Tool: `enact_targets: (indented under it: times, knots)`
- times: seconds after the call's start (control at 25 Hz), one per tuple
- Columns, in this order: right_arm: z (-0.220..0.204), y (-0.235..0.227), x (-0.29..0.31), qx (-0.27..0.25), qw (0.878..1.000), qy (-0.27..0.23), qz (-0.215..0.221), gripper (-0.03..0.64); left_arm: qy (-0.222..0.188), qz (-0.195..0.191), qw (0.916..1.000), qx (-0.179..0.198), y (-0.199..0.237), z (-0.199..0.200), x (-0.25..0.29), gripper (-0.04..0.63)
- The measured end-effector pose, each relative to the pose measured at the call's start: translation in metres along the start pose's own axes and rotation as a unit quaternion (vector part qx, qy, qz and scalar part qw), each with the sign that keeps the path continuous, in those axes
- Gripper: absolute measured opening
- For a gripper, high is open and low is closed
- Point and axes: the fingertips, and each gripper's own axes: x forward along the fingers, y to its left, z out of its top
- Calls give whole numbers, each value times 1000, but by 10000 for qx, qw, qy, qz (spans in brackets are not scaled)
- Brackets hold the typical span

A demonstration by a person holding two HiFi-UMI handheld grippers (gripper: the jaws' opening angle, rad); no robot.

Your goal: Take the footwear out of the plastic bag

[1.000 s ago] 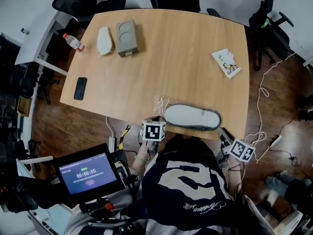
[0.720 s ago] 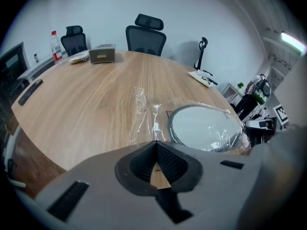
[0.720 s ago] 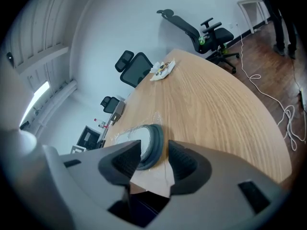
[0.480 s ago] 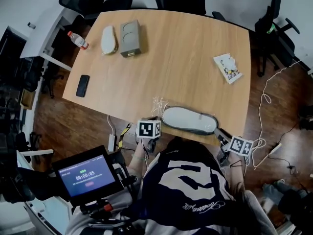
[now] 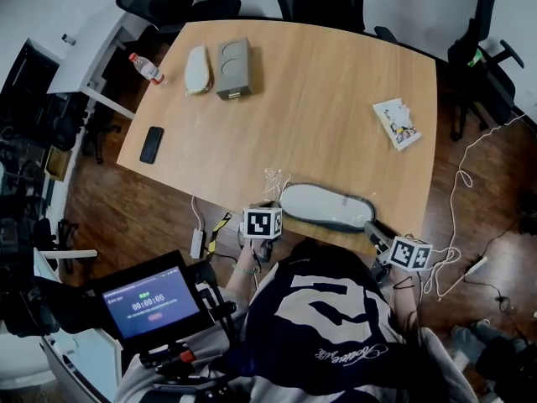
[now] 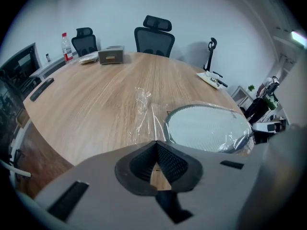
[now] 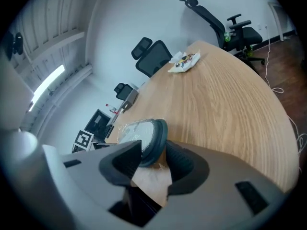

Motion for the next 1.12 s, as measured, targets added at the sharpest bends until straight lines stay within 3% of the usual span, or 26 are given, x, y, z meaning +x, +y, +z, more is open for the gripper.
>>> enact_targets:
  times: [0.12,0.24,0.32,0.52,0.72,0.96,1.12]
  knots:
    - [16,18,-8,222,9971,-464,559,127,34,76,9999,77,1,0,-2,2]
    - [33,40,-13,880,9806,-878,1517,92,72,132,9997,178,1,0,-4,2]
    - [38,49,-12,1033,9729,-890,1870,89,80,160,9996,202,1,1,-4,2]
    - [26,29,-3,695,9884,-494,1256,91,81,236,9994,229,0,2,0,2]
    - [25,43,8,830,9798,-197,1807,95,101,279,9989,349,1,1,4,2]
    - [27,36,17,918,9849,-17,1469,97,47,395,9960,801,-1,6,6,2]
    - [35,37,12,999,9836,-230,1482,87,127,348,9983,454,0,1,7,2]
